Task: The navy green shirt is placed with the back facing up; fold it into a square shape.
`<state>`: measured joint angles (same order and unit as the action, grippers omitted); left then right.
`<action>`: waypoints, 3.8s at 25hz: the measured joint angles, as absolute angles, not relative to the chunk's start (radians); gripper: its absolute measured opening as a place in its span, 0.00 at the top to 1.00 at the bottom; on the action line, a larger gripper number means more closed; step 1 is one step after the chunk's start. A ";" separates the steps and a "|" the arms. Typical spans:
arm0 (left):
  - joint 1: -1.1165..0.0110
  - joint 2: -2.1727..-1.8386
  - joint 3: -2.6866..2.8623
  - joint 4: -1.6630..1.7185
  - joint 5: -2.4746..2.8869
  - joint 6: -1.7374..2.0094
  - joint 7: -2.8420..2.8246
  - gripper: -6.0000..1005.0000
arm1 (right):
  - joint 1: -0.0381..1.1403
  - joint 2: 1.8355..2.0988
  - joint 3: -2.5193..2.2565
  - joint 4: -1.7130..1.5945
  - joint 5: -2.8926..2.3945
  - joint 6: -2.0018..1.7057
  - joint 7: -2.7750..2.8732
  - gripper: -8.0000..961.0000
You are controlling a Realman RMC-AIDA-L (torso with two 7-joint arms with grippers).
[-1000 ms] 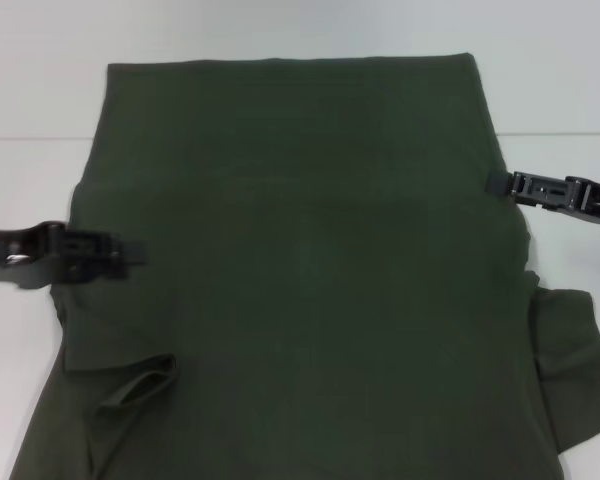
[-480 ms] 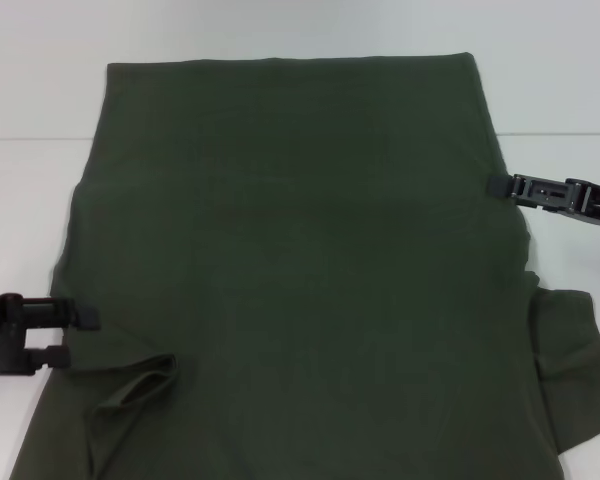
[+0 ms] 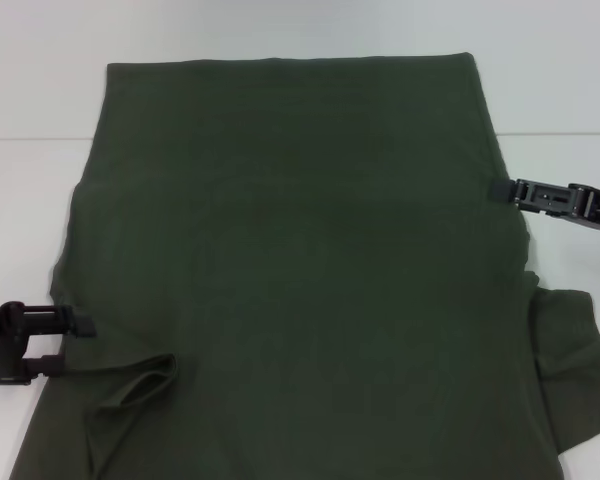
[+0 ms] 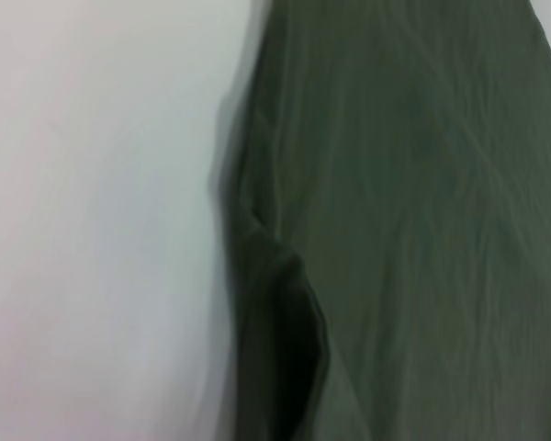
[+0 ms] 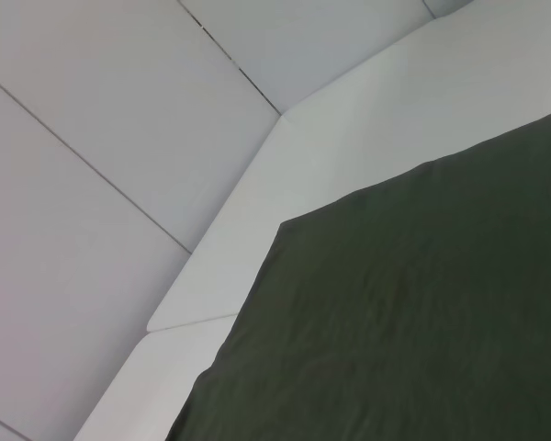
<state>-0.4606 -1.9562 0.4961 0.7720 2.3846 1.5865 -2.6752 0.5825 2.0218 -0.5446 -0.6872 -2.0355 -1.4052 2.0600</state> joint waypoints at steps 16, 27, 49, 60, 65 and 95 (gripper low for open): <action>-0.475 -1.963 0.516 0.752 2.408 1.543 -2.688 0.26 | 0.581 2.022 -0.545 -0.687 -2.036 -1.405 2.060 0.02; -0.568 -1.979 0.510 0.681 2.351 1.484 -2.598 0.26 | 0.577 2.022 -0.545 -0.687 -2.036 -1.410 2.060 0.02; -0.460 -2.003 0.482 0.720 2.026 1.791 -1.868 0.26 | 0.604 1.883 -0.612 -0.744 -2.307 -1.562 2.329 0.02; -0.471 -2.029 0.475 0.723 2.004 1.752 -1.877 0.26 | 0.612 1.882 -0.619 -0.820 -2.515 -1.628 2.384 0.02; -0.471 -2.033 0.475 0.722 1.992 1.754 -1.879 0.26 | 0.604 1.895 -0.642 -0.819 -2.536 -1.608 2.366 0.02; -0.463 -2.044 0.469 0.721 1.983 1.758 -1.883 0.26 | 0.606 1.955 -0.684 -0.816 -2.582 -1.514 2.312 0.02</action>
<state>-0.4626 -2.0437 0.4691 0.7210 1.9834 1.7581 -1.8835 0.6056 1.9547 -0.6842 -0.8160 -2.5817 -1.5135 2.3123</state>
